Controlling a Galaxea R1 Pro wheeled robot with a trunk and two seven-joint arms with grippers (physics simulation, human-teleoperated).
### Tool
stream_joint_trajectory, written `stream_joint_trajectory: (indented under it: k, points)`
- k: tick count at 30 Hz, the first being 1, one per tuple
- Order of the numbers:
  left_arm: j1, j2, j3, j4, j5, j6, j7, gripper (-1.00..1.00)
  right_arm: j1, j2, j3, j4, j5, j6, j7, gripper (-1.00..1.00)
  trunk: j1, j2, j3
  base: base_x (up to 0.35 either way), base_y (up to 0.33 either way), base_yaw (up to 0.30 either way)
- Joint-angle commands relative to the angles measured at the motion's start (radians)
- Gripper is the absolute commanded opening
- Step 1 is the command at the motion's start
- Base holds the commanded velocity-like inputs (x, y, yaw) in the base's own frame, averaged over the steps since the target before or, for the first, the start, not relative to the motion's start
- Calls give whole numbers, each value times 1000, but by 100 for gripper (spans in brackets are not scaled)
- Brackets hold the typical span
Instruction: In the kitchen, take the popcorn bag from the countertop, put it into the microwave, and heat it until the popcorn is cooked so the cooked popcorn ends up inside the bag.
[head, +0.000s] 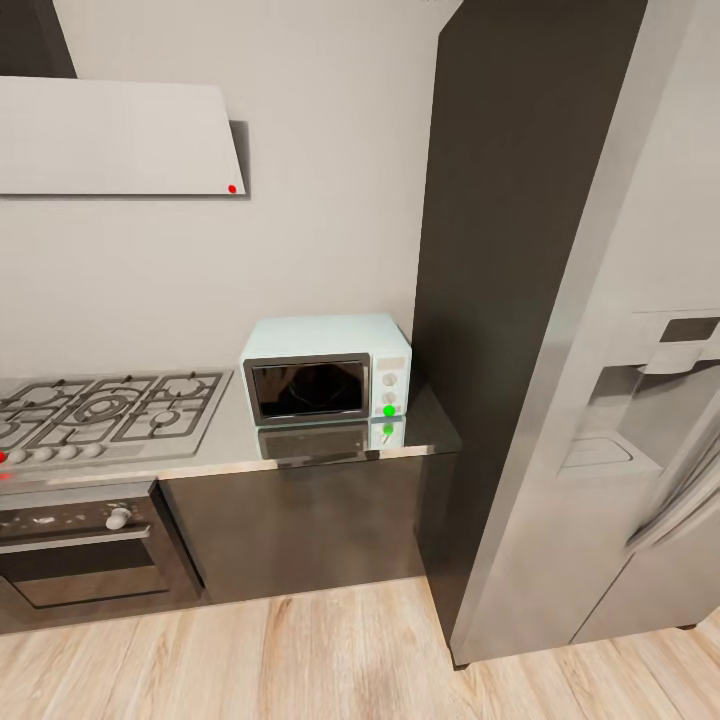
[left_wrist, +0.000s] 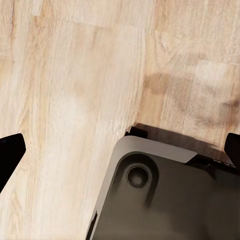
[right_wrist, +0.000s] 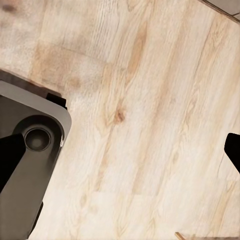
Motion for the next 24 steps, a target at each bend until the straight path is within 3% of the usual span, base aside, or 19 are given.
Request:
stream_joint_trajectory:
  k: [1,24]
  points:
    - [-1,0,1,0,0,-3,3,100,-1,-1,8,-1,-11,-4,-3,100,0,-2,-2,0,0,0]
    - [-1,0,1,0,0,-3,3,100,-1,-1,8,-1,-11,-4,-3,100,0,-2,-2,0,0,0]
